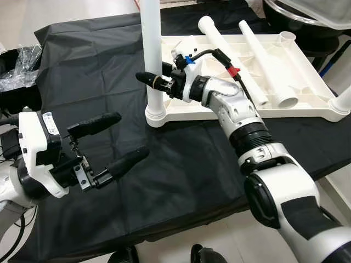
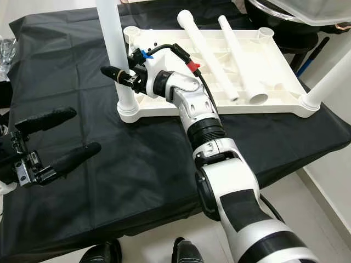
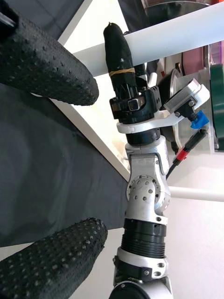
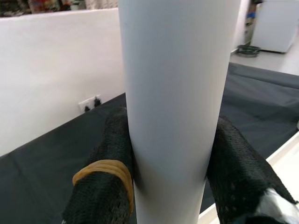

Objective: Building children table

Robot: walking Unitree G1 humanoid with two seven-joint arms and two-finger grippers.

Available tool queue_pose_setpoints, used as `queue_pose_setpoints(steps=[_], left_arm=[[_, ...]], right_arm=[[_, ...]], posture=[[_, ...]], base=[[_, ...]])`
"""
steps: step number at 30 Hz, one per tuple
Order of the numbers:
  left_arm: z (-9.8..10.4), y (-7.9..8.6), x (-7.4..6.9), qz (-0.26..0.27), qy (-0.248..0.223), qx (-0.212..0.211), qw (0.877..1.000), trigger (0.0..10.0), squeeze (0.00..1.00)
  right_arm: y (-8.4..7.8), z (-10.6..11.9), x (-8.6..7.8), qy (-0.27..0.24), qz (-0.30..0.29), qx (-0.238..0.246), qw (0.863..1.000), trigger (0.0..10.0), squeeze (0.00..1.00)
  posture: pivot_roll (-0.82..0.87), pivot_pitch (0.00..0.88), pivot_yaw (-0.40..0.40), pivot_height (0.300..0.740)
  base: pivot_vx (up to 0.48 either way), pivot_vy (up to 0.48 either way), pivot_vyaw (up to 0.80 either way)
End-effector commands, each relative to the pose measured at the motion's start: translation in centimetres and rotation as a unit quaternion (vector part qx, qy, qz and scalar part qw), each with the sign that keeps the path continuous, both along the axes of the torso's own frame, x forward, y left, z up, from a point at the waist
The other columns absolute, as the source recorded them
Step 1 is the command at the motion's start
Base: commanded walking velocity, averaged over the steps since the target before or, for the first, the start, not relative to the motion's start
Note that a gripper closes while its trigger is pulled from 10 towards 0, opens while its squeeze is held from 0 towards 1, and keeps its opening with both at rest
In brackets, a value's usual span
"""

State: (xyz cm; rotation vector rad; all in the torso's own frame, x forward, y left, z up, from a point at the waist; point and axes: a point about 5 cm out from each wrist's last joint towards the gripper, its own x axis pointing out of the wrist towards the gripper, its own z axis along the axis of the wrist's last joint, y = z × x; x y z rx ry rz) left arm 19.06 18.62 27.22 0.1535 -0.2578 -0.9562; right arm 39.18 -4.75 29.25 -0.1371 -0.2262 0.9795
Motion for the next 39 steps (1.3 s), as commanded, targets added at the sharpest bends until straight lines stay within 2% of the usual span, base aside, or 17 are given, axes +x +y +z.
queue_pose_setpoints(steps=[1,2,3,4,6,7,8,11,12,16,22,23,27,28,35,37,39], left_arm=[[-0.1,-0.1,-0.2,-0.007,0.007,0.004,1.0,10.0,0.0],[-0.2,-0.1,-0.1,-0.008,0.008,0.003,1.0,10.0,0.0],[-0.3,-0.2,0.1,-0.01,0.008,0.001,1.0,10.0,0.0],[-0.3,-0.2,0.1,-0.01,0.008,0.001,1.0,10.0,0.0],[-0.4,-0.4,0.3,-0.013,0.008,-0.002,1.0,10.0,0.0],[-0.4,-0.4,0.3,-0.013,0.008,-0.002,1.0,10.0,0.0],[-0.5,-0.5,0.4,-0.016,0.008,-0.003,1.0,10.0,0.0],[-0.5,-0.5,0.4,-0.016,0.008,-0.003,1.0,10.0,0.0],[-0.5,-0.6,0.6,-0.019,0.007,-0.003,1.0,10.0,0.0],[-0.5,-0.7,1.0,-0.026,0.003,-0.005,1.0,10.0,0.0],[-0.5,-0.8,1.4,-0.031,-0.002,-0.004,1.0,10.0,0.0],[-0.5,-0.8,1.5,-0.032,-0.003,-0.003,0.999,10.0,0.0],[-0.6,-0.8,1.7,-0.035,-0.003,-0.002,0.999,10.0,0.0],[-0.6,-0.9,1.8,-0.037,-0.003,-0.003,0.999,10.0,0.0],[-0.7,-1.0,1.9,-0.043,-0.004,-0.002,0.999,10.0,0.0],[-0.7,-0.9,1.9,-0.045,-0.004,-0.002,0.999,10.0,0.0],[-0.8,-0.9,1.9,-0.049,-0.002,-0.002,0.999,10.0,0.0]], right_arm=[[-0.1,-0.8,0.0,0.014,-0.012,-0.002,1.0,0.0,0.0],[-0.2,-1.1,0.1,0.007,-0.04,-0.008,0.999,0.0,0.0],[-0.8,-2.4,-0.2,0.012,-0.128,-0.024,0.991,0.0,0.0],[-0.8,-2.4,-0.2,0.012,-0.128,-0.024,0.991,0.0,0.0],[-2.1,-4.0,-1.0,0.012,-0.267,-0.035,0.963,0.0,0.0],[-2.1,-4.0,-1.0,0.012,-0.267,-0.035,0.963,0.0,0.0],[-2.5,-5.3,-2.4,0.013,-0.317,-0.04,0.948,0.0,0.0],[-2.5,-5.3,-2.4,0.013,-0.317,-0.04,0.948,0.0,0.0],[-2.6,-6.4,-3.9,0.009,-0.342,-0.054,0.938,0.0,0.0],[-2.4,-7.9,-5.8,0.017,-0.367,-0.059,0.928,0.0,0.0],[-2.0,-7.2,-6.1,0.032,-0.366,-0.041,0.929,0.0,0.0],[-1.8,-7.0,-6.4,0.037,-0.349,-0.04,0.935,10.0,0.0],[-2.0,-6.9,-7.0,0.062,-0.326,-0.036,0.943,10.0,0.0],[-2.6,-6.7,-7.0,0.067,-0.322,-0.03,0.944,10.0,1.0],[-4.0,-5.4,-7.2,0.079,-0.256,-0.001,0.964,10.0,1.0],[-5.1,-5.3,-6.9,0.062,-0.235,-0.033,0.969,10.0,1.0],[-6.8,-4.8,-6.5,0.053,-0.152,-0.068,0.985,10.0,1.0]], posture=[[0.08,0.257,-0.069,0.74],[0.08,0.249,-0.069,0.74],[0.07,0.239,-0.07,0.74],[0.07,0.239,-0.07,0.74],[0.06,0.231,-0.067,0.74],[0.06,0.231,-0.067,0.74],[0.05,0.225,-0.066,0.74],[0.05,0.225,-0.066,0.74],[0.05,0.219,-0.064,0.74],[0.03,0.19,-0.055,0.74],[0.03,0.181,-0.049,0.74],[0.02,0.174,-0.048,0.74],[0.02,0.171,-0.041,0.74],[0.02,0.171,-0.036,0.74],[0.02,0.176,-0.026,0.74],[0.01,0.181,-0.023,0.74],[0.01,0.189,-0.021,0.74]], base=[[0.0,0.0,0.0],[0.0,0.0,0.0],[0.0,0.0,0.0],[0.0,0.0,0.0],[0.0,0.0,0.0],[0.0,0.0,0.0],[0.0,0.0,0.0],[0.0,0.0,0.0],[0.0,0.0,0.0],[0.0,0.0,0.0],[0.0,0.0,0.0],[0.0,0.0,0.0],[0.0,0.0,0.0],[0.0,0.0,0.0],[0.0,0.0,0.0],[0.0,0.0,0.0],[0.0,0.0,0.0]])
